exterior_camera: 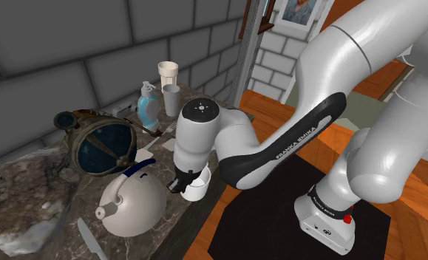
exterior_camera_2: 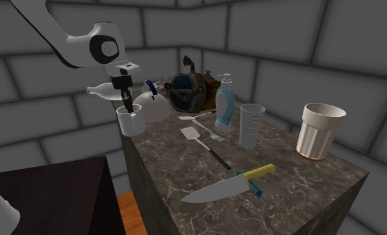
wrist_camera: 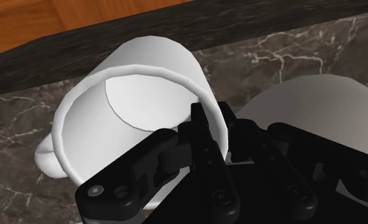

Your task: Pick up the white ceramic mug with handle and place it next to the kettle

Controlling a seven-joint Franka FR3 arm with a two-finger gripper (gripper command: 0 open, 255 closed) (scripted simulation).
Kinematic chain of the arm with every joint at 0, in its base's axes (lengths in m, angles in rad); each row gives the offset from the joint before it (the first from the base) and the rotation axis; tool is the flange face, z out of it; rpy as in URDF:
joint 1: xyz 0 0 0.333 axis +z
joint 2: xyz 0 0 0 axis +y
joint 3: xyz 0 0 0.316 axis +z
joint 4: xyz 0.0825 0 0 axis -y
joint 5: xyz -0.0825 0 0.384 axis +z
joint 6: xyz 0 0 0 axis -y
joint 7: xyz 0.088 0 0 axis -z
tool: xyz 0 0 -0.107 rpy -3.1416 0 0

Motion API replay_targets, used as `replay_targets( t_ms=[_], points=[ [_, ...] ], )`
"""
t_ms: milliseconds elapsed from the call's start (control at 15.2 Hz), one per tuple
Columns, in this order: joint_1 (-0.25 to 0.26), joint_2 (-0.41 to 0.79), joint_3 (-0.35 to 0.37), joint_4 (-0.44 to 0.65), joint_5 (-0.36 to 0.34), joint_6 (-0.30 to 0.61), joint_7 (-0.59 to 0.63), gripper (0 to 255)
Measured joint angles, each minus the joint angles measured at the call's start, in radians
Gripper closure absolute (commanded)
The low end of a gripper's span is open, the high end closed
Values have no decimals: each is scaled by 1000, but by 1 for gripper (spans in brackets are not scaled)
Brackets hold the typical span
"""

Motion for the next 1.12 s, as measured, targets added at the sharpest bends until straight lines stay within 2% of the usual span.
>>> replay_targets(
  t_ms=[198,264,660,924,1122],
  points=[
    [0,1,0,-1,-1,1,1,255],
    [0,1,0,-1,-1,1,1,0],
    [0,0,0,0,-1,1,1,0],
    [-4,-109,20,7,119,-87,-85,0],
    [-1,-127,21,14,141,-109,-99,0]
  ],
)
